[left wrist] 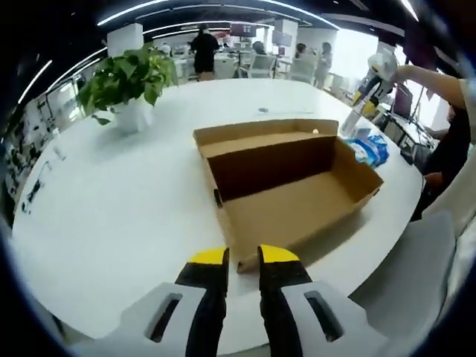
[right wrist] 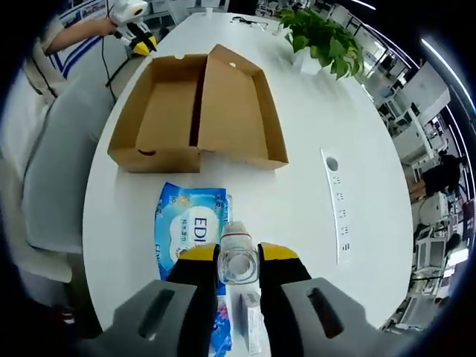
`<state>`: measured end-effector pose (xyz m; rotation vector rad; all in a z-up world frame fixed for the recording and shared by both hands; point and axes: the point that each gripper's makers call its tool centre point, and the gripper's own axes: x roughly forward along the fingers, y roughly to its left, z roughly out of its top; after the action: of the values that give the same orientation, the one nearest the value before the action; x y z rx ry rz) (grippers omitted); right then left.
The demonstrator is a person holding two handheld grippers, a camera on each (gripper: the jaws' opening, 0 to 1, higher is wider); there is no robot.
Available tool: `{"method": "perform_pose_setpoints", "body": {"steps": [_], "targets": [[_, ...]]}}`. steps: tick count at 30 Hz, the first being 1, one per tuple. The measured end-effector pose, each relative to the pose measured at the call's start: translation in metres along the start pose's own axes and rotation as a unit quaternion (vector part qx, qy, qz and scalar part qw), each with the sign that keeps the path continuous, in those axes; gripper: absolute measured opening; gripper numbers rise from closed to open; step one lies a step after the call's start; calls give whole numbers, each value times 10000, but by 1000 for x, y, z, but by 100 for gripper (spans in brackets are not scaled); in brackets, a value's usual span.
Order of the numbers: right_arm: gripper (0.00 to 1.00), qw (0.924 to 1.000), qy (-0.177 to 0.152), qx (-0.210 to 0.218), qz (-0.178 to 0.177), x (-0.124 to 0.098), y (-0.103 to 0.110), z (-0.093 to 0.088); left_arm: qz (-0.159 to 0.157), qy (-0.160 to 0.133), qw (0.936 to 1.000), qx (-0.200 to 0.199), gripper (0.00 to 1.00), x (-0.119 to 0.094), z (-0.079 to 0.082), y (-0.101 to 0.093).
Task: Operate the shoe box by opening the lid, removing the specified soft item, and placing it in the target area until the item is outside and the box remains undamaged.
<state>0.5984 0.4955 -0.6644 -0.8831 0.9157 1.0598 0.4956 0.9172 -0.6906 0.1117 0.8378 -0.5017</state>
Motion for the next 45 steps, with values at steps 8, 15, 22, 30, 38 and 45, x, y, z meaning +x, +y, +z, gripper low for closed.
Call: {"method": "perform_pose_setpoints", "body": {"steps": [8,15,22,30,38,45], "targets": [[17,9998,172,40,13,10,-10,-6,-5,95,9997,-227,8,8,-6,-1],[18,9989,438,135,75,26,-21,-22,19,168,9993,-340,5,15,-10,1],[18,9982,559,200,99,38,-27,-32,-8,182,9989,-439,3,15,-12,3],[18,9977,656,-18,183,45,-24,-32,-25,185,9986,-499,3,16,-13,3],[18,9976,638,-193,202,46,-25,-29,-36,197,9985,-516,3,16,-13,3],[22,9980,589,-171,134,43,-30,-29,-41,234,9985,-493,3,17,-13,3]]}}
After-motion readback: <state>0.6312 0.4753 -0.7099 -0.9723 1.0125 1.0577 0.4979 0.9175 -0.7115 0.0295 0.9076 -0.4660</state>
